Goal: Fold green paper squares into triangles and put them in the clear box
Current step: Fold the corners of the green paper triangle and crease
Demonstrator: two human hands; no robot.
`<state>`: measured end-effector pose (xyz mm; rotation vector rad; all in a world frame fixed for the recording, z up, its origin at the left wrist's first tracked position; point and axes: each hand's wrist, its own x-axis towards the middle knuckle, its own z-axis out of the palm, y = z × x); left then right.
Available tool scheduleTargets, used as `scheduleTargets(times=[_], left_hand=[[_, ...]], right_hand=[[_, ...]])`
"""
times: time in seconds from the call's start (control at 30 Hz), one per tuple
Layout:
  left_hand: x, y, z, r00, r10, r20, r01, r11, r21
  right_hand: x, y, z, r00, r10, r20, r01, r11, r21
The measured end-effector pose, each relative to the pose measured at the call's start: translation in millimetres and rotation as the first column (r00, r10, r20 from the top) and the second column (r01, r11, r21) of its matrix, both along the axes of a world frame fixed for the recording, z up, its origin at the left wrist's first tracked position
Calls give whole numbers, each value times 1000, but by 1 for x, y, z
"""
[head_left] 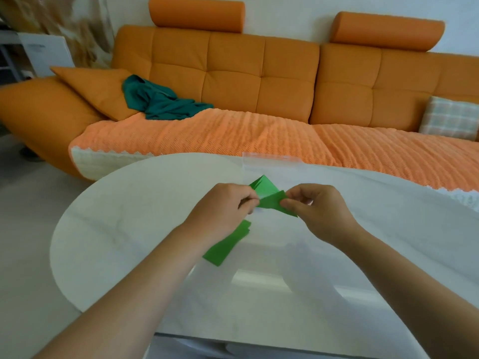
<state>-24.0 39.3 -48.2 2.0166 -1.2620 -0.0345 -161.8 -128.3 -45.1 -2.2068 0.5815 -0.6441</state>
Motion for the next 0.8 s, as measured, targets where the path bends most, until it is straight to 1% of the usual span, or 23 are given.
scheduleTargets(times=[0.1,0.17,0.23,0.37,0.47,0.6,0.73,0.8], left_hand=[[19,-3,-6,995,82,64,-86,994,70],[27,-5,-10,989,135,53,-138,988,71],[32,-9,-13,987,161,17,-162,984,78],[34,-17,-19,987,157,-28,-149,970,194],[31,-22,-21,985,165,-52,-148,958,247],[27,-25,-23,984,166,-72,-142,954,262],[26,-26,-24,983,169,-71,-145,955,259],[26,-26,-24,983,172,-70,-148,954,259]], right_hand=[[20,-25,9,998,-67,17,68,996,-65],[34,-41,13,997,-82,-16,80,991,-106],[45,-53,12,995,-53,-84,42,991,-131],[61,-60,7,972,8,-237,-45,987,-151],[71,-59,2,940,19,-340,-83,981,-175],[82,-58,3,923,20,-385,-103,975,-195],[95,-58,7,876,1,-483,-143,955,-259],[101,-56,7,856,-23,-516,-135,954,-267]])
